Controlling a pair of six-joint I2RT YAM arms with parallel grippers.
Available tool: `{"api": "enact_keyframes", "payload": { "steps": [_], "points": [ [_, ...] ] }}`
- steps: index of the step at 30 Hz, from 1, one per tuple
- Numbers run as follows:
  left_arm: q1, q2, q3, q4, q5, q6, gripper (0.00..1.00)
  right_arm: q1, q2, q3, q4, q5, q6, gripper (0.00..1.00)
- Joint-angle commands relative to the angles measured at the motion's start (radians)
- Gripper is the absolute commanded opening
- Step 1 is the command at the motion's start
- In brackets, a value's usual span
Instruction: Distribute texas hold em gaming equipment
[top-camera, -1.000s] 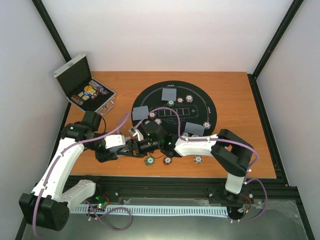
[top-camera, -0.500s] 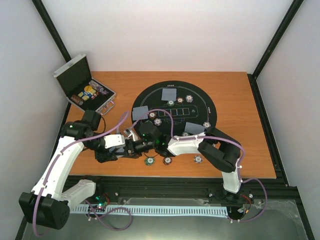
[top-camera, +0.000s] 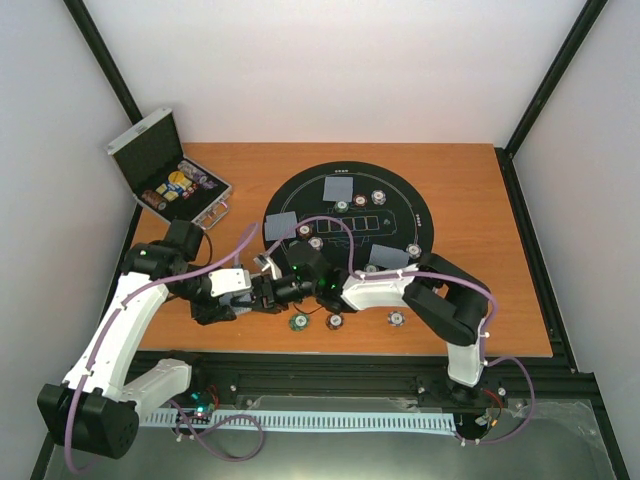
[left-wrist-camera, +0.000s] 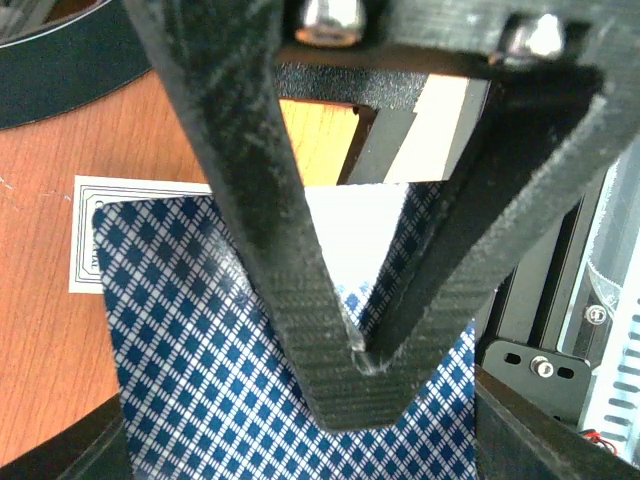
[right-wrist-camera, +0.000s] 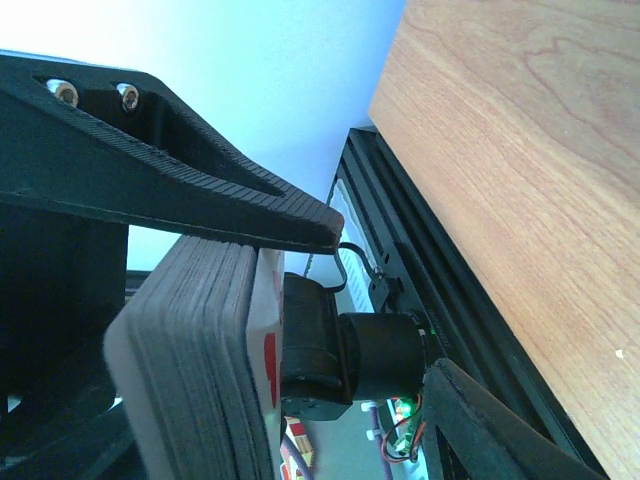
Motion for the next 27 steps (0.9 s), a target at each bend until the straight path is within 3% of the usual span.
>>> {"api": "enact_keyframes", "payload": {
  "steps": [1,10,20,27],
  "points": [
    [-0.001,-0.014,0.039,-0.044,0.02,0.007,0.01,-0.031,-0.031,-0.034,-0.14,0.059,-0.056,0.55],
    [-0.001,-0.019,0.024,-0.04,0.002,0.012,0.01,-0.047,-0.072,-0.05,-0.173,0.07,-0.08,0.5],
    [-0.001,-0.005,0.036,-0.048,0.028,0.003,0.01,0.017,-0.001,0.059,-0.103,0.007,-0.093,0.61],
    [-0.001,-0.004,0.04,-0.055,0.027,0.004,0.01,0.025,0.073,0.114,-0.045,-0.03,-0.069,0.63]
  ]
}}
